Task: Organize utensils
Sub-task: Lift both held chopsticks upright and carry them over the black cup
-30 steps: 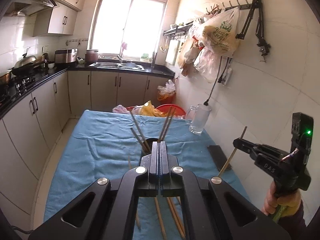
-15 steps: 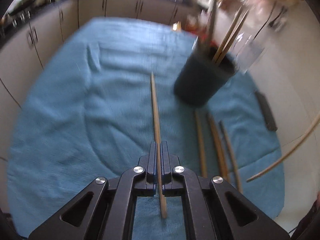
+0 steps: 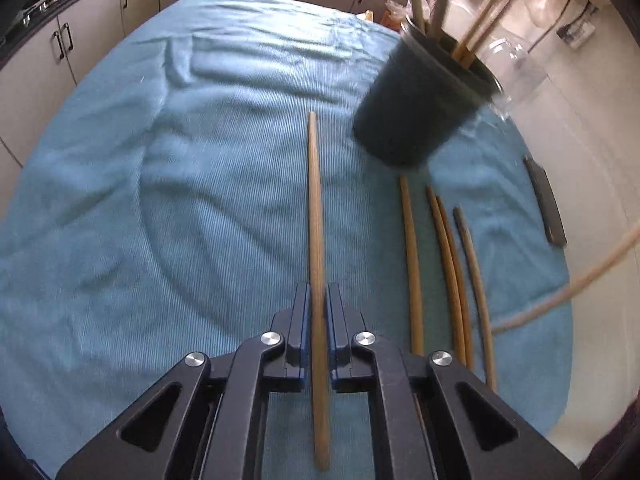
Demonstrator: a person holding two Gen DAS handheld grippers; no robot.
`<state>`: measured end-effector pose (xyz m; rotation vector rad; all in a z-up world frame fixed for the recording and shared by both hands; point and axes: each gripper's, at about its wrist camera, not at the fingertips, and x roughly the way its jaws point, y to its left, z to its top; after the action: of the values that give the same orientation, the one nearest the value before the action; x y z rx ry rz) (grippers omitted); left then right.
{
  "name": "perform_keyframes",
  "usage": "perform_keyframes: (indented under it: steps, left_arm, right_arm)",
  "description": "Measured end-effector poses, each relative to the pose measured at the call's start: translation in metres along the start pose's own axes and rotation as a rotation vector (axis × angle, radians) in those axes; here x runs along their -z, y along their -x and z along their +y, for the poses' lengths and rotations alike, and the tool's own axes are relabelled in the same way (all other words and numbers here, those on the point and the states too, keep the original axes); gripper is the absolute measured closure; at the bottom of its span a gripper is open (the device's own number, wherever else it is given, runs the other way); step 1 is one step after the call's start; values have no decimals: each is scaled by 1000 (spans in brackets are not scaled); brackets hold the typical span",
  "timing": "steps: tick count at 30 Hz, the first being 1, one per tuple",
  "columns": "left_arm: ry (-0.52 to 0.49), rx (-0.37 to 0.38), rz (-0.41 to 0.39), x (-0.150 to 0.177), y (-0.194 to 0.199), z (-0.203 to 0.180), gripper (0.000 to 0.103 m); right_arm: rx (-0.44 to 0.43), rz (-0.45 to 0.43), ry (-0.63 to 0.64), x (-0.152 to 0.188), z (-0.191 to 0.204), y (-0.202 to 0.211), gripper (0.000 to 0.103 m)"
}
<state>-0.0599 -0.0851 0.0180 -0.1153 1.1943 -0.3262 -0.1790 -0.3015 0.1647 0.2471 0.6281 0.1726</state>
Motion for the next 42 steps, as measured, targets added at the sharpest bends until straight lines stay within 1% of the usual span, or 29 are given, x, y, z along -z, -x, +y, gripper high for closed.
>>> perform_keyframes:
  steps: [3,4,5,6,7,8,10,13,15,16,17,18,19,20,21,23,26,29,30,35,39,42]
  left_arm:
    - [-34,3,10,14,11,-1,96]
    - [-45,10,-1,15,17,-1,96]
    - [-53,5,-15,13,21,-2,92]
    - [-64,-8,-36,8,24,-3,87]
    - [-69,-21,-53,4,25,-3,73]
    - [-68,-32,-70,-2,24,-4,64]
    - [-72,-41,-79,-19,15,-6,63]
    - [-70,-59,-47,-42,-7,-11,63]
    - [-77,-76,-25,-51,-20,-14,64]
    - [-86,-88,-47,-54,-22,-17,65]
    - [-97,-104,-48,-58,-26,-19,71]
    - [-110,-122,-49,-60,-28,-21,85]
    - [-113,-121,-47,-59,-28,-22,98]
    - [-102,-104,-36,-58,-29,-20,97]
    - [-93,-101,-45,-57,-28,-18,97]
    - [-83,-111,-59,-51,-22,-14,97]
    - [-59,-76,-101,-38,2,-7,97]
    - [-53,-27,-166,-24,37,-6,97]
    - [-52,-8,-199,-18,53,-6,97]
    - [-64,41,-343,2,108,-14,97]
    - [-76,64,-439,16,140,-24,97]
    - [-94,72,-481,22,156,-33,97]
  right_arm:
    - [-6,6,-4,0,-4,-2,96]
    - [-7,8,-6,0,-5,-3,96]
    - [-9,11,-9,0,-6,-4,96]
    - [-11,15,-14,-1,-9,-6,96]
    - [-12,17,-19,-1,-10,-8,96]
    - [-13,20,-26,-1,-11,-10,96]
    - [-16,20,-39,0,-13,-11,96]
    - [-18,21,-45,0,-13,-10,96]
    - [-14,22,-39,0,-13,-9,96]
    - [-14,23,-36,0,-12,-8,96]
    - [-15,23,-34,1,-11,-8,96]
    - [-14,22,-31,1,-11,-7,96]
    - [-14,22,-30,1,-10,-7,96]
    - [-15,22,-30,2,-10,-6,96]
    - [-15,20,-30,2,-10,-6,96]
    - [-15,18,-30,2,-10,-5,96]
    - [-17,16,-31,3,-11,-3,96]
    - [-20,10,-31,4,-9,1,96]
    - [-22,7,-30,4,-8,3,96]
    - [-33,-20,-18,5,1,16,96]
    - [-22,-39,12,7,12,25,96]
    - [-12,-54,37,9,20,32,96]
